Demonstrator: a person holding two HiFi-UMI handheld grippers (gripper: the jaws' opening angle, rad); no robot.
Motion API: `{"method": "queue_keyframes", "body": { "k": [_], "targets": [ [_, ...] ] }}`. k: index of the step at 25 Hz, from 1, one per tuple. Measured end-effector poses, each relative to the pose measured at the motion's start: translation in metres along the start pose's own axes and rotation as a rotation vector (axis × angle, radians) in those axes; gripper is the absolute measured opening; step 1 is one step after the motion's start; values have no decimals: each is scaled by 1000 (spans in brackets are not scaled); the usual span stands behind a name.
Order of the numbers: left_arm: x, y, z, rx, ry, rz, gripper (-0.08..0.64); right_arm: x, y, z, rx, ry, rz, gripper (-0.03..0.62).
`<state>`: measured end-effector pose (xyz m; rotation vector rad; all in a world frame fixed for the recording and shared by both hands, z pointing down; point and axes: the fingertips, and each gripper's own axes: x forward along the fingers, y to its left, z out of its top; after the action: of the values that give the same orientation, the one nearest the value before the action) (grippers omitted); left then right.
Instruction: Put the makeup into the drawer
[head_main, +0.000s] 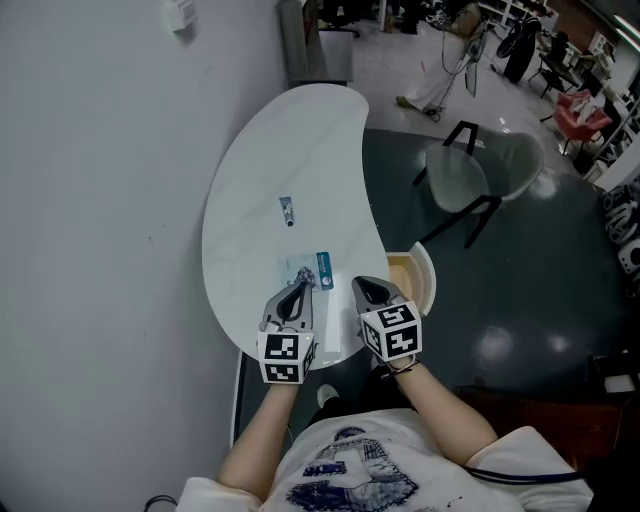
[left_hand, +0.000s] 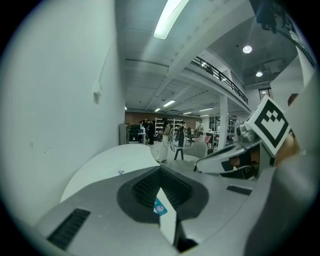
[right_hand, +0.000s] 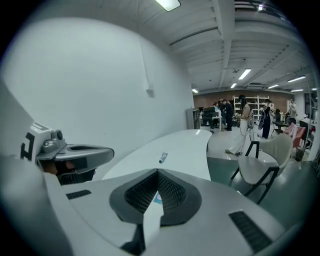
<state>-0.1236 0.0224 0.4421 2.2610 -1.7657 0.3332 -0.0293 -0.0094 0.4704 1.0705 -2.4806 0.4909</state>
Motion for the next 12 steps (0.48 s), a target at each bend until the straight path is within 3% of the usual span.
{"method": "queue_keyframes", "body": {
  "k": [12],
  "targets": [
    [-67,26,23,4,-76,47,34,-37,50,35,-24,-110,12,20]
  ]
}}
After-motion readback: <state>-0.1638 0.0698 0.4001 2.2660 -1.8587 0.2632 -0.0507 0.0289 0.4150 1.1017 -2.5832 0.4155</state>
